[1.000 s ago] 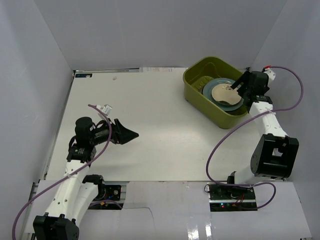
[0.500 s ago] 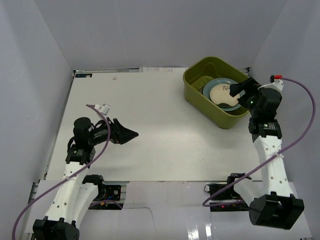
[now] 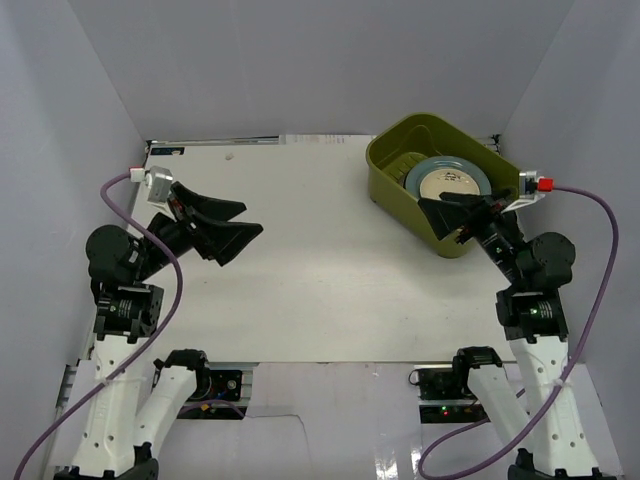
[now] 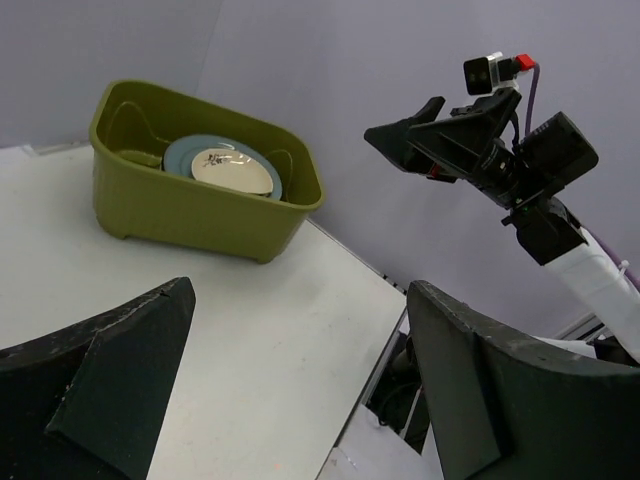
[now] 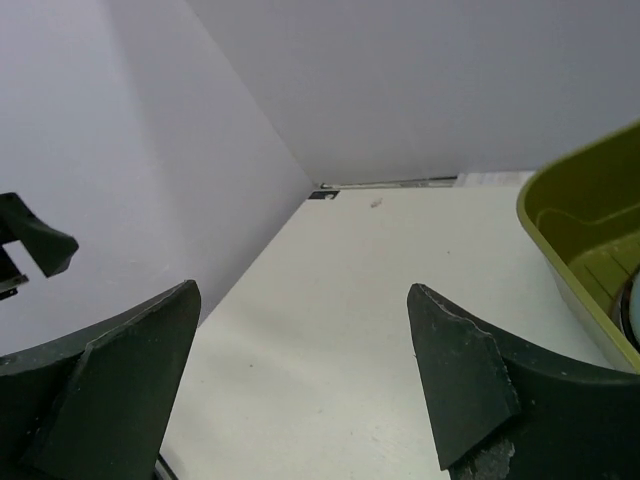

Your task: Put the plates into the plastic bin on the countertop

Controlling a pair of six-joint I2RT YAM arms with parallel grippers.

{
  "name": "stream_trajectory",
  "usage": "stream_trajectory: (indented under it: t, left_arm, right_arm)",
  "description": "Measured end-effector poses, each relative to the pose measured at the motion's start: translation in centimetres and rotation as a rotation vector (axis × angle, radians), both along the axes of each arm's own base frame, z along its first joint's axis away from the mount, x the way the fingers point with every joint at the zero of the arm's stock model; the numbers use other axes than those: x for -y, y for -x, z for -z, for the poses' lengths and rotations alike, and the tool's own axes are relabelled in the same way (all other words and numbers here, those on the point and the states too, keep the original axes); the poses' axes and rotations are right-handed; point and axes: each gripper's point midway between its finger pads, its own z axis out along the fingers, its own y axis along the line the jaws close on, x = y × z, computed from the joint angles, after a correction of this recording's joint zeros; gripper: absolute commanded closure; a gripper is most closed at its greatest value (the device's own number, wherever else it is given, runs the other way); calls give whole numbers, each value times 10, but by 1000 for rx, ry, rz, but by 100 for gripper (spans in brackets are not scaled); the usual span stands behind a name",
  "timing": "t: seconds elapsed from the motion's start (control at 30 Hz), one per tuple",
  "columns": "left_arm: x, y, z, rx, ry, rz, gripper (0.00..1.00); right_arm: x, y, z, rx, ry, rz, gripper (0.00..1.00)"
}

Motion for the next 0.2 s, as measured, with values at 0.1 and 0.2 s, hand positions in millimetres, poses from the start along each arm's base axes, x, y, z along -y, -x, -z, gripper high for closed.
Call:
stream_trajectory:
  t: [0.1, 0.2]
  left_arm:
    - [1, 1, -14, 38, 17, 5, 2]
    - [2, -4, -15, 36, 28, 12, 2]
  right_arm:
    - [-3, 15, -22, 82, 10, -28, 10]
    - [-3, 22, -36, 133, 26, -33, 10]
